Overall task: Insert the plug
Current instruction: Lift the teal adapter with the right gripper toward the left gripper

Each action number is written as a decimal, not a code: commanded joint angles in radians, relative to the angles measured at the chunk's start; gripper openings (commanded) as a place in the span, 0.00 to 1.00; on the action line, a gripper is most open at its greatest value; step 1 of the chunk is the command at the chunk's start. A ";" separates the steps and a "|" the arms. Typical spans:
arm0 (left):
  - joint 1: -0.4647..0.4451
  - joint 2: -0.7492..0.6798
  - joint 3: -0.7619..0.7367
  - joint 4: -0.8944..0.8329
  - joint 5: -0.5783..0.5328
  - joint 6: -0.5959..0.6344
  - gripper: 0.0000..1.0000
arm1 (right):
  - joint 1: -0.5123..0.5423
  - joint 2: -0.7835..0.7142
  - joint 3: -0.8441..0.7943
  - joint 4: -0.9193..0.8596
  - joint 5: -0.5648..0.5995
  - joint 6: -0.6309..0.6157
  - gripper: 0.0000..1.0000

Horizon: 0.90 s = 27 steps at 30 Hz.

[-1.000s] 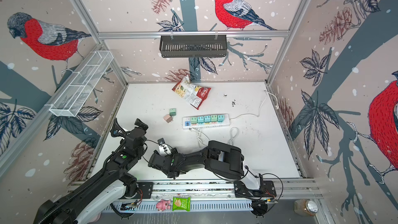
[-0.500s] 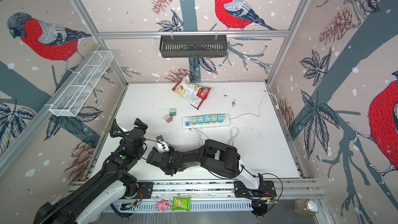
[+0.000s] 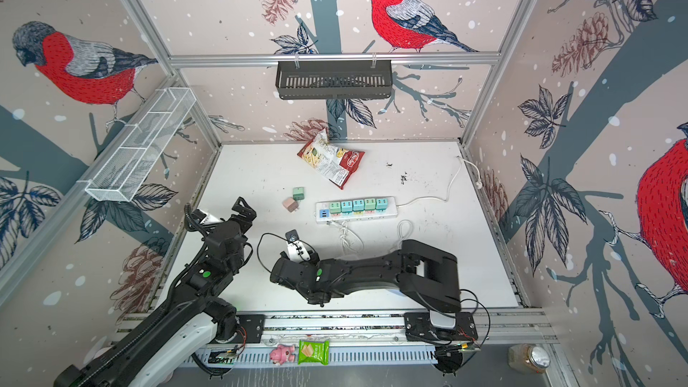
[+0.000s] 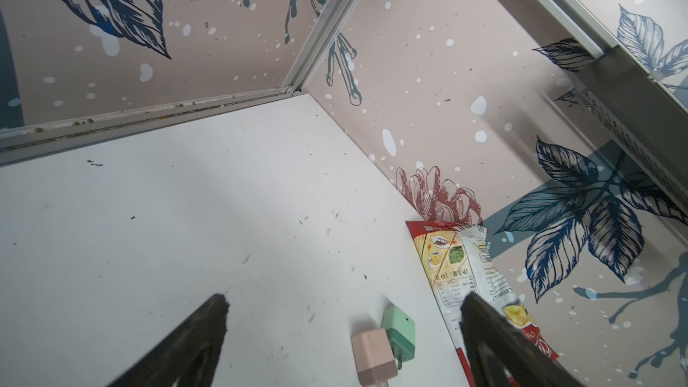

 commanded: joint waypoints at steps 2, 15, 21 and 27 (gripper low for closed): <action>-0.045 0.045 0.071 -0.036 -0.043 -0.024 0.97 | -0.006 -0.166 -0.100 -0.016 0.146 -0.005 0.19; -0.151 0.309 0.256 -0.027 0.045 0.140 0.97 | -0.218 -0.644 -0.291 0.386 0.188 -0.459 0.04; -0.152 0.255 0.159 0.164 0.230 0.325 0.97 | -0.402 -0.738 -0.487 0.769 -0.045 -0.784 0.03; -0.154 0.216 0.097 0.321 0.534 0.464 0.97 | -0.524 -0.843 -0.702 0.894 -0.154 -0.888 0.02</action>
